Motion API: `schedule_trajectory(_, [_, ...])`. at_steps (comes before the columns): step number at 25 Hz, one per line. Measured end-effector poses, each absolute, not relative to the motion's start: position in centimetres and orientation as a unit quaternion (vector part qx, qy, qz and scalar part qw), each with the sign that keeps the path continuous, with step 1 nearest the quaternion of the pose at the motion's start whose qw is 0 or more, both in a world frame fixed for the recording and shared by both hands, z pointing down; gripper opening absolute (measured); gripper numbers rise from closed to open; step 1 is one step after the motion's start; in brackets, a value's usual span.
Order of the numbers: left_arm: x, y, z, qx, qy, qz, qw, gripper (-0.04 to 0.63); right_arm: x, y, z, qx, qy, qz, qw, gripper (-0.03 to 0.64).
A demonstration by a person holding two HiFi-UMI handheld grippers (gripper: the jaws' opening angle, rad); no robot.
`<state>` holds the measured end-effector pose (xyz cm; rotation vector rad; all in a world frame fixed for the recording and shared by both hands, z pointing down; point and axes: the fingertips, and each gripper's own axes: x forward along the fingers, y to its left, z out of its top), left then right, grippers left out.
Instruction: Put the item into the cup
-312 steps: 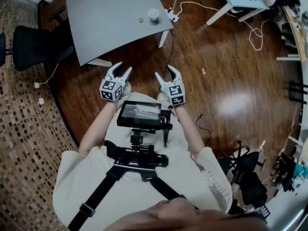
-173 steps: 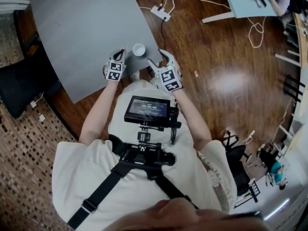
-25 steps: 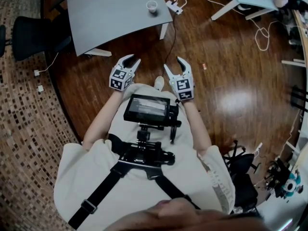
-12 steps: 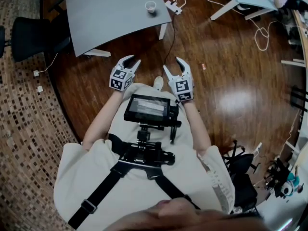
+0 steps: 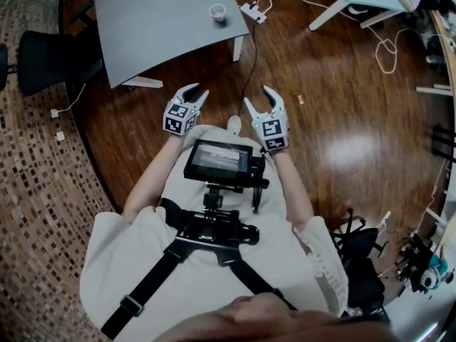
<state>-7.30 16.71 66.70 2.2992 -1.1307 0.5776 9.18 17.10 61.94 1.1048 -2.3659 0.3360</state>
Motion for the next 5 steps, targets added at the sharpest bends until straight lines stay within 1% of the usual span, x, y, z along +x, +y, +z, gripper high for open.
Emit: schedule_trajectory(5, [-7.7,16.9,67.1,0.848,-0.412,0.215,0.256,0.126,8.1,16.6,60.0,0.407,-0.873,0.11,0.247,0.276])
